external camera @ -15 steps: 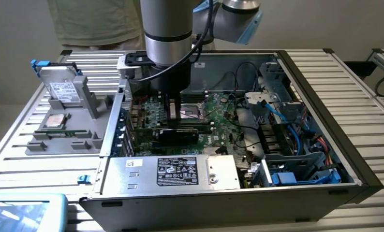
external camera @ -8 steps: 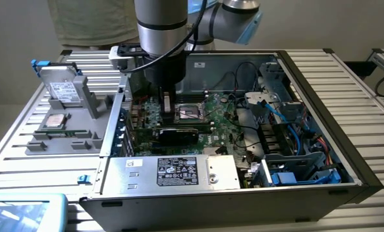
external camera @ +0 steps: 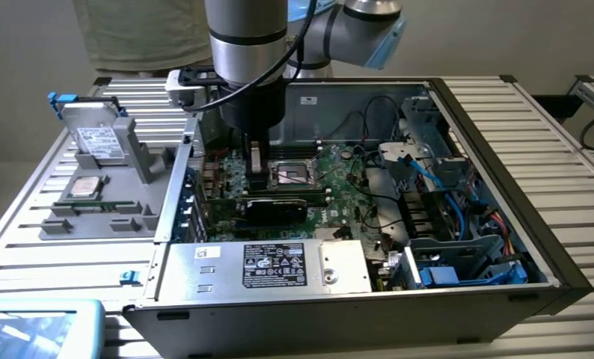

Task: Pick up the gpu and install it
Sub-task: 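Press down on the gpu until it lock into place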

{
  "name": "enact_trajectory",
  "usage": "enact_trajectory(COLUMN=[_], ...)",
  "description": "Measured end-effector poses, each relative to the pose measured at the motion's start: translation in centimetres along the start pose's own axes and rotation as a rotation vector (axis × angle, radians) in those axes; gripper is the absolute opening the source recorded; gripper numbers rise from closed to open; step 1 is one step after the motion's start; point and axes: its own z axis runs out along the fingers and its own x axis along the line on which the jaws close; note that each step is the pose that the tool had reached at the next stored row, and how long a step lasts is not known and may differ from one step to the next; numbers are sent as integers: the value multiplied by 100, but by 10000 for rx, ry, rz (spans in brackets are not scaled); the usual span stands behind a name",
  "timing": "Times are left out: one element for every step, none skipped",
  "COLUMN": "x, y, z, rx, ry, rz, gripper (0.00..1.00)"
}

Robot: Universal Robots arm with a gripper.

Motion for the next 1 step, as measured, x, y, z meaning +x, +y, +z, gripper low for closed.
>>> enact_trajectory(x=[0], y=[0], z=[0], rx=[0], ry=[0], rz=[0], gripper=[12])
